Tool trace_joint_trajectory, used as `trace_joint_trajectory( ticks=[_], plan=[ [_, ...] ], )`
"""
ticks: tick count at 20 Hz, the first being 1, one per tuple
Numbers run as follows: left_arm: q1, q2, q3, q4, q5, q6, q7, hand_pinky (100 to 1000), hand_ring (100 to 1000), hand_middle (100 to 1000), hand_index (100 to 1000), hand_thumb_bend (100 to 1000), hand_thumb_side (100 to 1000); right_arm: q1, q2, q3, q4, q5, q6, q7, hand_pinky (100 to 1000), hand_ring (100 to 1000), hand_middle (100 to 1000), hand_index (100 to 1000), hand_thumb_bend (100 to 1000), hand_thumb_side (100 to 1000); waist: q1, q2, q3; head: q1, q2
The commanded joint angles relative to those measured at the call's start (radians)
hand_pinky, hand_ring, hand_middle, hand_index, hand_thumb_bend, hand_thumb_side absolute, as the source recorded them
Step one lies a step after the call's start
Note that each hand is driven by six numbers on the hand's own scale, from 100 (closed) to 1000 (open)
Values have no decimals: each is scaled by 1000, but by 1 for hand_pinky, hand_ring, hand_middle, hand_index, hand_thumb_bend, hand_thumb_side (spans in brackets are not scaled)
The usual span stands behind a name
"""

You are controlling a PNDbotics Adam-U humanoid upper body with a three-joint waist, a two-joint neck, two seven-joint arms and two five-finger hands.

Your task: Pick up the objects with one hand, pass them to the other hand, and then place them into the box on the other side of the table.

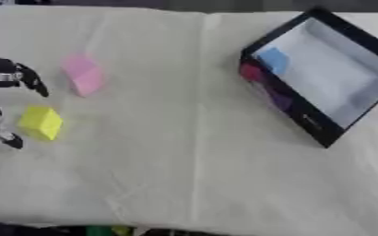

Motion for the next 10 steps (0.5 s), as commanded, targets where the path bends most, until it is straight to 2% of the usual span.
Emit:
trace_joint_trajectory(
  ticks=[1, 4, 10],
  plan=[
    [-16, 17, -1, 27, -33, -14, 8, 842, 857, 778, 826, 778, 168, -9, -17, -5, -19, 9, 1, 3, 897, 843, 919, 926, 100, 582, 5, -23, 0, 6, 1],
    [-22, 5, -6, 56, -70, -24, 33, 836, 853, 770, 830, 774, 125, -14, -10, -2, -10, 18, 2, 6, 897, 844, 921, 925, 100, 583, 4, -23, 0, 8, 1],
    [-32, -19, -10, 116, -113, -31, 113, 829, 844, 766, 823, 759, 115, -12, -4, 0, 3, 32, -1, 11, 898, 844, 925, 928, 100, 569, 3, -23, 1, 11, 1]
  ],
)
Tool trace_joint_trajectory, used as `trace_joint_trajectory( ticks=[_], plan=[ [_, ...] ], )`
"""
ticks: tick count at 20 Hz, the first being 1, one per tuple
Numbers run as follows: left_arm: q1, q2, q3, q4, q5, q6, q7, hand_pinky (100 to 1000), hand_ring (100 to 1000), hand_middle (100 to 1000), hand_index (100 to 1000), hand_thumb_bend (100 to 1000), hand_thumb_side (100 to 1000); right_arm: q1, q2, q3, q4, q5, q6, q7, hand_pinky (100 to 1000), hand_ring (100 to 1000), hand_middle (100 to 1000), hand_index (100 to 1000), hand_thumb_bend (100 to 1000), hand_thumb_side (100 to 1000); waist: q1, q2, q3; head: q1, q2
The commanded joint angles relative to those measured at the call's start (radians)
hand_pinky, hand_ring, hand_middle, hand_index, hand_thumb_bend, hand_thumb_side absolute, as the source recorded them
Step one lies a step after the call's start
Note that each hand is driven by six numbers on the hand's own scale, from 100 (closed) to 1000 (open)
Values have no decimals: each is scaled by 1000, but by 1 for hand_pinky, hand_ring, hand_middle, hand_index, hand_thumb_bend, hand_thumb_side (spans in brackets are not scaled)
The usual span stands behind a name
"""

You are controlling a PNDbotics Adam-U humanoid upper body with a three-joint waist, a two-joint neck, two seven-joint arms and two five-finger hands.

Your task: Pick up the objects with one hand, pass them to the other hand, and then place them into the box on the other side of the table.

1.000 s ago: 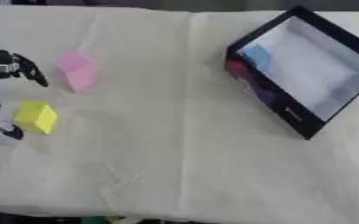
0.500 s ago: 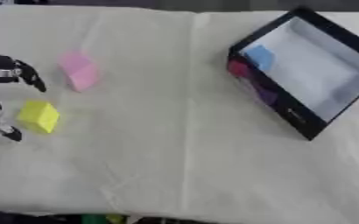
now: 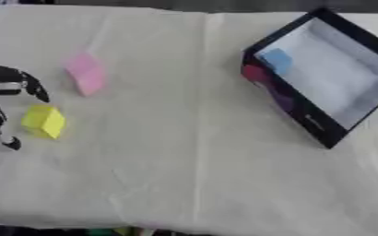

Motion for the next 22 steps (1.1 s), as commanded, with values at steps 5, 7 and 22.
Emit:
trace_joint_trajectory(
  ticks=[5, 7, 22],
  plan=[
    [-17, 15, 2, 30, -9, -13, 36, 822, 835, 755, 794, 734, 110, -13, -17, -5, -1, 15, -3, 8, 899, 845, 926, 929, 100, 568, 3, -22, 1, 4, 2],
    [-19, 12, 3, 31, -4, -14, 41, 816, 826, 746, 779, 697, 100, -12, -16, -4, 0, 17, -3, 9, 899, 845, 926, 930, 100, 568, 3, -22, 1, 5, 2],
    [-24, -2, -7, 48, 18, -13, 51, 793, 782, 682, 656, 531, 100, -13, -14, -3, 2, 21, -4, 12, 900, 846, 928, 931, 100, 566, 2, -22, 0, 3, 3]
  ],
)
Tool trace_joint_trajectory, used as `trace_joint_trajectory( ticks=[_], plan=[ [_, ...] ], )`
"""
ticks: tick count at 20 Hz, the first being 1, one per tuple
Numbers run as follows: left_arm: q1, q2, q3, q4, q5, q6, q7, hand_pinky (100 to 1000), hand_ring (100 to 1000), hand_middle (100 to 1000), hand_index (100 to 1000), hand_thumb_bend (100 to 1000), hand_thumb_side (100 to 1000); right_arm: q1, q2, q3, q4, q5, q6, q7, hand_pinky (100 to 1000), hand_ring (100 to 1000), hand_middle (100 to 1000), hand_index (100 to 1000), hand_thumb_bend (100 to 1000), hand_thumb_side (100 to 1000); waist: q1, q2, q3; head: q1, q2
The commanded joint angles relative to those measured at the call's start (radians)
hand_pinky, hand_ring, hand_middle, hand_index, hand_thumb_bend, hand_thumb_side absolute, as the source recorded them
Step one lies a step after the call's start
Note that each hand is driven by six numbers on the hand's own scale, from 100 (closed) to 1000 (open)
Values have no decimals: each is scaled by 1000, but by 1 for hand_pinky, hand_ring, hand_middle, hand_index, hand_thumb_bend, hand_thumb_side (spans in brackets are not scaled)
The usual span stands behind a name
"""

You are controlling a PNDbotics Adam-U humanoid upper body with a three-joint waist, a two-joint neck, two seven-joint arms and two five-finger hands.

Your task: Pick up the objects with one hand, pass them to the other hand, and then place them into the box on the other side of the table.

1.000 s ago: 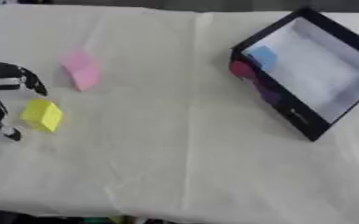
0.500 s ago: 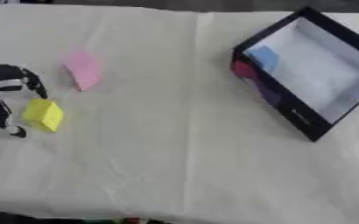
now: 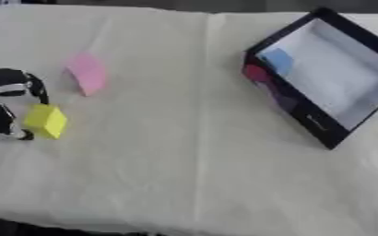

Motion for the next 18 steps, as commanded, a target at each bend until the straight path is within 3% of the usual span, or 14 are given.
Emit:
trace_joint_trajectory(
  ticks=[1, 11, 18],
  plan=[
    [-16, 22, 5, -2, 7, 1, 1, 793, 782, 682, 656, 523, 100, -14, -18, -8, -9, 5, -2, 3, 900, 846, 928, 931, 100, 566, 2, -22, 0, -2, 3],
    [-10, 22, 8, 0, 14, 7, -3, 773, 744, 623, 543, 418, 100, -13, -18, -8, -8, 7, 0, 4, 901, 847, 928, 931, 100, 565, 2, -21, -1, -3, 3],
    [-1, 35, 39, -54, 41, 37, 18, 763, 729, 614, 525, 390, 100, -14, -21, -11, -10, 3, 0, 1, 901, 847, 928, 931, 100, 561, 0, -24, 3, -5, 1]
  ],
)
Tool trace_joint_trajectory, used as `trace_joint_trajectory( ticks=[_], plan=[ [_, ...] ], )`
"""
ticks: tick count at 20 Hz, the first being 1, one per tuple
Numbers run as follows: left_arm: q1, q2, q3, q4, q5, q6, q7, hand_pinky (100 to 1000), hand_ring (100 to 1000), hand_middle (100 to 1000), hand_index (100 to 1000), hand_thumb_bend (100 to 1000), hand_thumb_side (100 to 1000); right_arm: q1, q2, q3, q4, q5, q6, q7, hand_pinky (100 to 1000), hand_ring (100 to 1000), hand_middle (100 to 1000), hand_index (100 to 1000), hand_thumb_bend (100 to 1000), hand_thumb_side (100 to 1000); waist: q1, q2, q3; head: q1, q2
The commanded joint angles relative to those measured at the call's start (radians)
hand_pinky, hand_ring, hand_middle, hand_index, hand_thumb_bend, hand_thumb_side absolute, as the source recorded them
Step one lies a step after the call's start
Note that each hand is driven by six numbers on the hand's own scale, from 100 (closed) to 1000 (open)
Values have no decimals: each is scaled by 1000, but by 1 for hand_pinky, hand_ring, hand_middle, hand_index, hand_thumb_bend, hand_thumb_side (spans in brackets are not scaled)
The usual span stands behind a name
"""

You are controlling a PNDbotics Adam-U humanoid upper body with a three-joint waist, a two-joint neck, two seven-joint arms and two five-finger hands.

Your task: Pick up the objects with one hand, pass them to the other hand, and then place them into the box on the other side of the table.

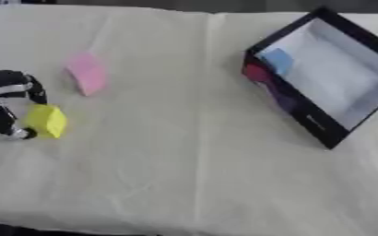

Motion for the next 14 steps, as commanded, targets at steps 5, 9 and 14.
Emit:
trace_joint_trajectory(
  ticks=[5, 9, 14],
  plan=[
    [-2, 52, 56, -81, 34, 42, 24, 759, 720, 609, 518, 382, 100, -12, -24, -13, -11, 1, -2, -2, 901, 847, 928, 931, 100, 559, -1, -25, 6, -5, -1],
    [0, 54, 88, -137, 62, 69, 41, 753, 703, 603, 514, 368, 100, -11, -26, -14, -12, -1, -2, -3, 901, 847, 928, 931, 100, 557, -2, -25, 9, -7, -3],
    [1, 48, 109, -224, 111, 119, 94, 746, 666, 582, 509, 338, 100, -18, -28, -15, -22, -10, -4, -3, 901, 849, 928, 931, 100, 550, -3, -27, 11, -8, -8]
  ],
)
